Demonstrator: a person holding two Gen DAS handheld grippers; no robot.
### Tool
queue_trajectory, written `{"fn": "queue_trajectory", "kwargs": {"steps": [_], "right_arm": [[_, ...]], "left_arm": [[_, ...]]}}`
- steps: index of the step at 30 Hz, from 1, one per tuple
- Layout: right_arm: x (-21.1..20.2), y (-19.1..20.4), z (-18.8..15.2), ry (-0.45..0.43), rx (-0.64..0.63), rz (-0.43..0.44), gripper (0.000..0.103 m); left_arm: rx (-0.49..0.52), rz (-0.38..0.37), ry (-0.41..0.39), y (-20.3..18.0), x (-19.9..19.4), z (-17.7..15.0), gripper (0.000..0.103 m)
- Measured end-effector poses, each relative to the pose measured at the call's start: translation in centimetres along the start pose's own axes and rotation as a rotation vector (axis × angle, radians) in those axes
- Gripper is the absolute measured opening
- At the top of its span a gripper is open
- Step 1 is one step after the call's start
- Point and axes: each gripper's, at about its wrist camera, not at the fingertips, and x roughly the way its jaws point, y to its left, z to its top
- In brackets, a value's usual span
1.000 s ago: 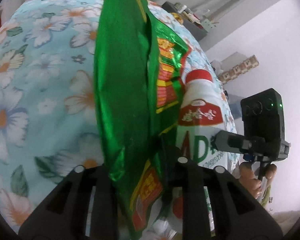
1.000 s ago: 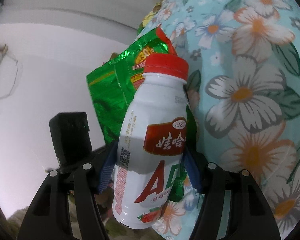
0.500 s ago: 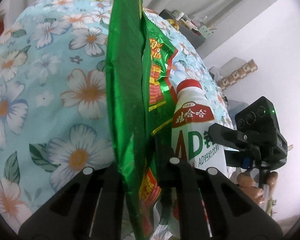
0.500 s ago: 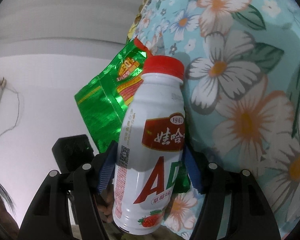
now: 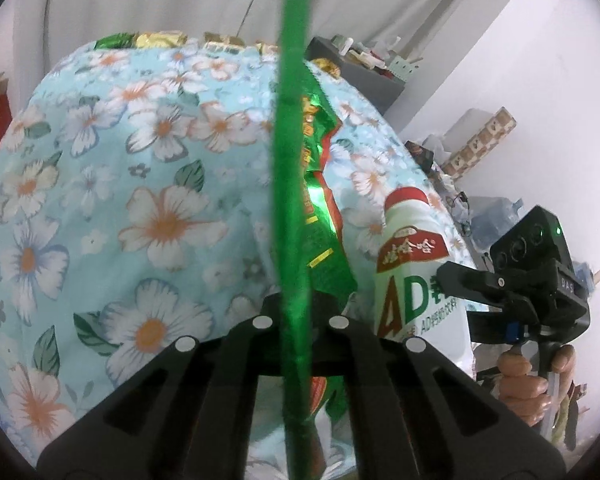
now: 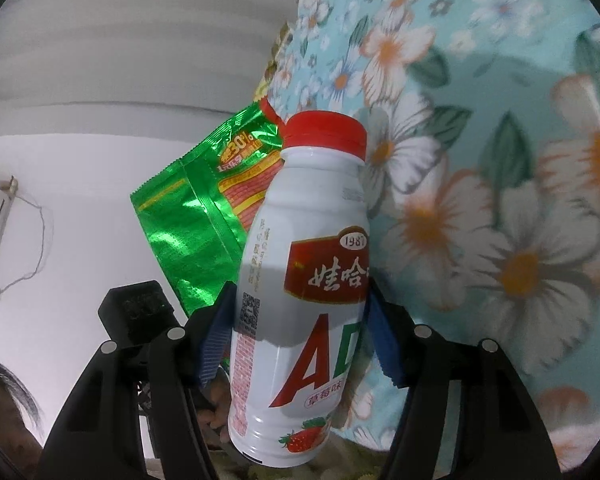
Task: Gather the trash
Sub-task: 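Carry the green bag and white bottle over the blue wastebasket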
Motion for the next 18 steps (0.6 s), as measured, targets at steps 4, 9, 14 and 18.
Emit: {"fn": "queue_trajectory", "kwargs": {"steps": [4, 9, 14, 18], "right_arm": [[-3.2, -0.2, -0.2, -0.062, 0.001, 0.008, 0.061], [-7.4, -0.4, -0.4, -0.152, -0.007, 0.017, 0.061], [-11.8, -0.5, -1.1, -0.244, -0.012, 0.023, 0.061], [-15.3, -1.5, -2.1, -0.308, 0.000, 0.032, 0.061]], "left_arm": [[0.056, -0.011, -0.027, -2.2, -0.7, 0.9, 0.000], [0.132, -0.025, -0.055, -5.3, -0.6, 1.9, 0.000], [0.204, -0.037, -0.070, -8.8, -0.4, 2.7, 0.000], [0.265, -0.043, -0.085, -11.6, -0.2, 3.1, 0.000]]}}
